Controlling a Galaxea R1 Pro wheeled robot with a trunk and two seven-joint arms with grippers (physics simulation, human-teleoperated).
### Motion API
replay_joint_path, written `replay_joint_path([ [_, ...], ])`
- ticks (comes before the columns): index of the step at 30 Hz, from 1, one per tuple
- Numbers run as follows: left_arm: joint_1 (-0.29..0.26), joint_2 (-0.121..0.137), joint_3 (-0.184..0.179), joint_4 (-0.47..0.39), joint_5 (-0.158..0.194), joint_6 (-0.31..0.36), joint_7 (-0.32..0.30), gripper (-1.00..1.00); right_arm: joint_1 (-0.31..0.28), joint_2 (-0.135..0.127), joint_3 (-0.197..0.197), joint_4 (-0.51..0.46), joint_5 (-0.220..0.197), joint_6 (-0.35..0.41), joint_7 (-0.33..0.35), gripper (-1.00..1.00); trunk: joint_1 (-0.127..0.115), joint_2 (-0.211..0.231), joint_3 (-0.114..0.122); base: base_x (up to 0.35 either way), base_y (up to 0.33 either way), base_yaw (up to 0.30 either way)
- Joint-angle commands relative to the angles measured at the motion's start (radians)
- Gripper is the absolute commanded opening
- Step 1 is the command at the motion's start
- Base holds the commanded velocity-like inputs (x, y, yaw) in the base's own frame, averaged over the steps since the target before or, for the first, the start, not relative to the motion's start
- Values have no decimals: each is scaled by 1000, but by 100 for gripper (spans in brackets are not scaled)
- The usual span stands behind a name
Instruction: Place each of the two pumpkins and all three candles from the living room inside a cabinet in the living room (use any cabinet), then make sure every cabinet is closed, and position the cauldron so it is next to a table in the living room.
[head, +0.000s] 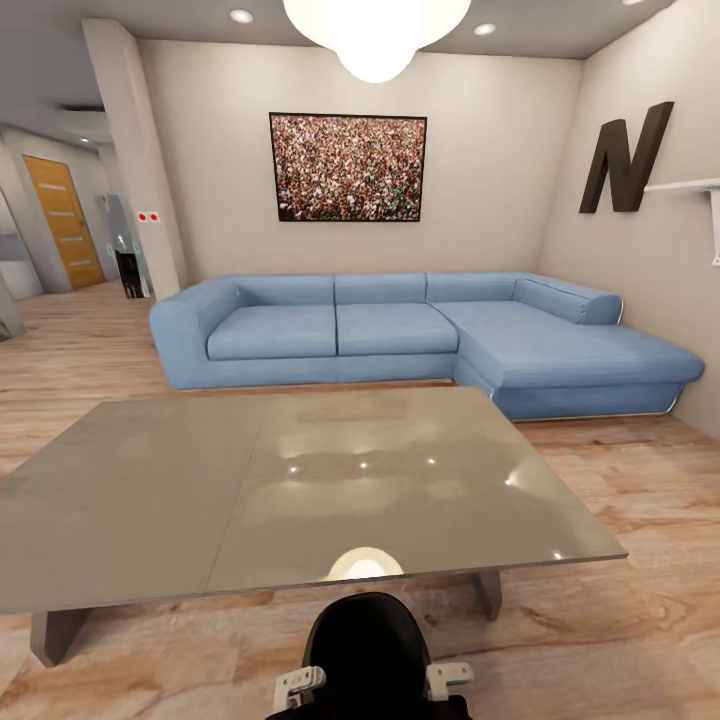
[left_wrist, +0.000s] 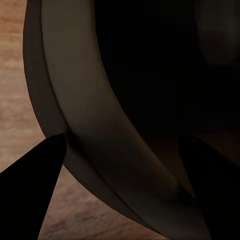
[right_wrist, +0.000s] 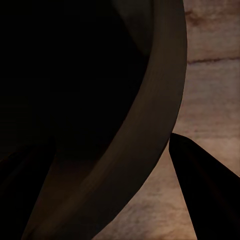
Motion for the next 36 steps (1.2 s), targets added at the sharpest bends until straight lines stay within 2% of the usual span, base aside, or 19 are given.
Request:
replay_joint_path([
  [1,0,5,-21,-4,19,0,-3,-100,0,-2,19,1,-15,7,19,-100,0,0,-1,0,0,0],
  [11,0,5,-21,-5,19,0,-3,-100,0,-2,19,1,-15,8,19,-100,34,-63,-29,0,0,0],
  [17,0,5,-21,-5,19,0,-3,-100,0,-2,19,1,-15,8,19,-100,34,-63,-29,0,0,0],
  [24,0,5,-21,-5,19,0,-3,-100,0,-2,19,1,-15,8,19,-100,37,-65,-56,0,0,0],
  [36,0,5,-21,-5,19,0,-2,-100,0,-1,19,1,-15,8,19,-100,37,-65,-56,4,0,0],
])
